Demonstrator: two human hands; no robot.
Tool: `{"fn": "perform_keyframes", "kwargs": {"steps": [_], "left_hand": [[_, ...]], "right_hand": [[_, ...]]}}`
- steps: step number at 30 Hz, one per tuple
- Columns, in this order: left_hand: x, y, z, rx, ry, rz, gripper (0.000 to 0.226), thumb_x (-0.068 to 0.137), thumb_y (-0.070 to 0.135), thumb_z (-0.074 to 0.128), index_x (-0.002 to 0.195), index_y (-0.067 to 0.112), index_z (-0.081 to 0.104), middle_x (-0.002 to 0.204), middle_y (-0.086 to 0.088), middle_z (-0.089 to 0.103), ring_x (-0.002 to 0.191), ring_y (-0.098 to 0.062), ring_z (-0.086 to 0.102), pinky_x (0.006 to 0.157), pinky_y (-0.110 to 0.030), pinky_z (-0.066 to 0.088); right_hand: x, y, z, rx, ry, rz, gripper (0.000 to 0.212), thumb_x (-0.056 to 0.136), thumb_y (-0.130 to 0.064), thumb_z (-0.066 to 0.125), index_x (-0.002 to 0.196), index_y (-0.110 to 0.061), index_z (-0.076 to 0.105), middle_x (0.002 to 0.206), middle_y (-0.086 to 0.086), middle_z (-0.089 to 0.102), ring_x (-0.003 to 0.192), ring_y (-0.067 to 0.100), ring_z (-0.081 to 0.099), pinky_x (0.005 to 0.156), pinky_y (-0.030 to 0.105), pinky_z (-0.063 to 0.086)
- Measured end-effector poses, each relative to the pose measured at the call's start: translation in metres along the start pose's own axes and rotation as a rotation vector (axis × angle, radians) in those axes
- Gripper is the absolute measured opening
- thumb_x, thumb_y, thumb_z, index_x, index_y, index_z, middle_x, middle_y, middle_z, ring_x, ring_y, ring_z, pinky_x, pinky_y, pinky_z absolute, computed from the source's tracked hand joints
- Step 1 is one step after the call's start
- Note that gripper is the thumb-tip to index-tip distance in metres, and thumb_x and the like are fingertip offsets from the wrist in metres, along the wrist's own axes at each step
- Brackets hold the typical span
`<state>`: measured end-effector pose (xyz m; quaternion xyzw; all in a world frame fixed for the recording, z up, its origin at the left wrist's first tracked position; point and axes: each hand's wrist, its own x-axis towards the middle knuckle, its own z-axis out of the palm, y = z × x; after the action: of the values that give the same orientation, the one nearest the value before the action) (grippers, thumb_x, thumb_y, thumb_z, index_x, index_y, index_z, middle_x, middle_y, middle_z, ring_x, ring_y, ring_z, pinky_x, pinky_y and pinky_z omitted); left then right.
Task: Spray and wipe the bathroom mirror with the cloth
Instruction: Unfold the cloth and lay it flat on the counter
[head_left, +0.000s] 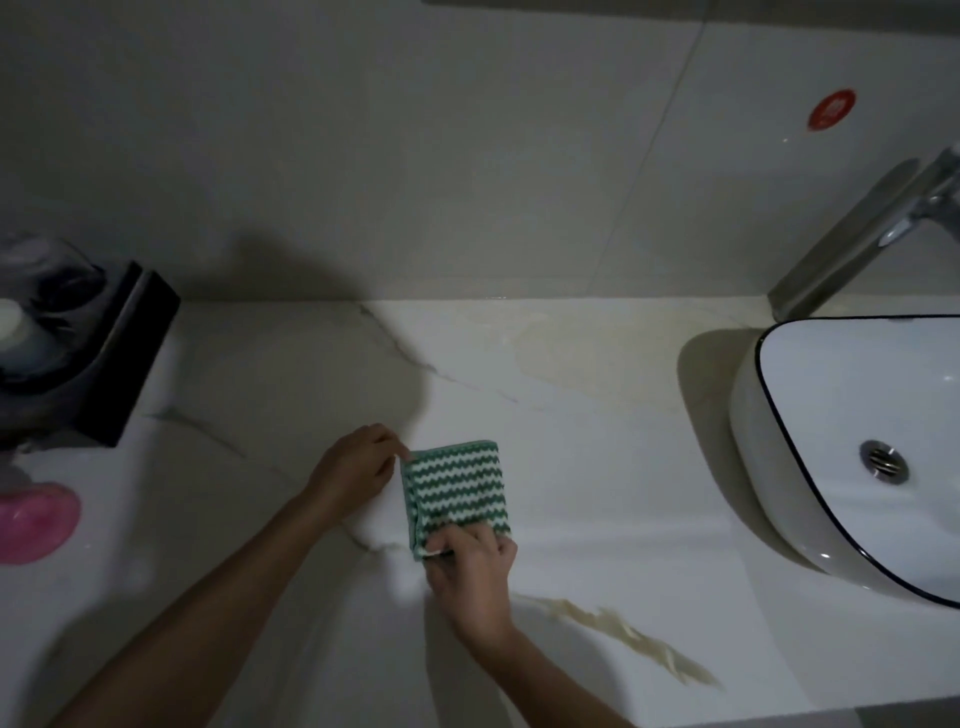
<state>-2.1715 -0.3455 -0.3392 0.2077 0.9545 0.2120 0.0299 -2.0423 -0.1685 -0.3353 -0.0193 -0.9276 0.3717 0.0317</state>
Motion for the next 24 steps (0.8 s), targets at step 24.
{"fn": "perform_keyframes", "kwargs": {"steps": [24], "left_hand": [[-0.060,0.085,0.023,-0.242,0.030,-0.619,0.031,0.084,0.040,0.065,0.065,0.023,0.048,0.072,0.005,0.052,0.069,-0.016,0.051,0.059,-0.026,0.032]], "right_hand": [[0.009,0.031,-0.061,0.034,0.035,0.315,0.017,0.084,-0.025,0.067,0.081,-0.031,0.052,0.072,-0.013,0.056,0.088,0.021,0.060,0.070,0.030,0.023]]}}
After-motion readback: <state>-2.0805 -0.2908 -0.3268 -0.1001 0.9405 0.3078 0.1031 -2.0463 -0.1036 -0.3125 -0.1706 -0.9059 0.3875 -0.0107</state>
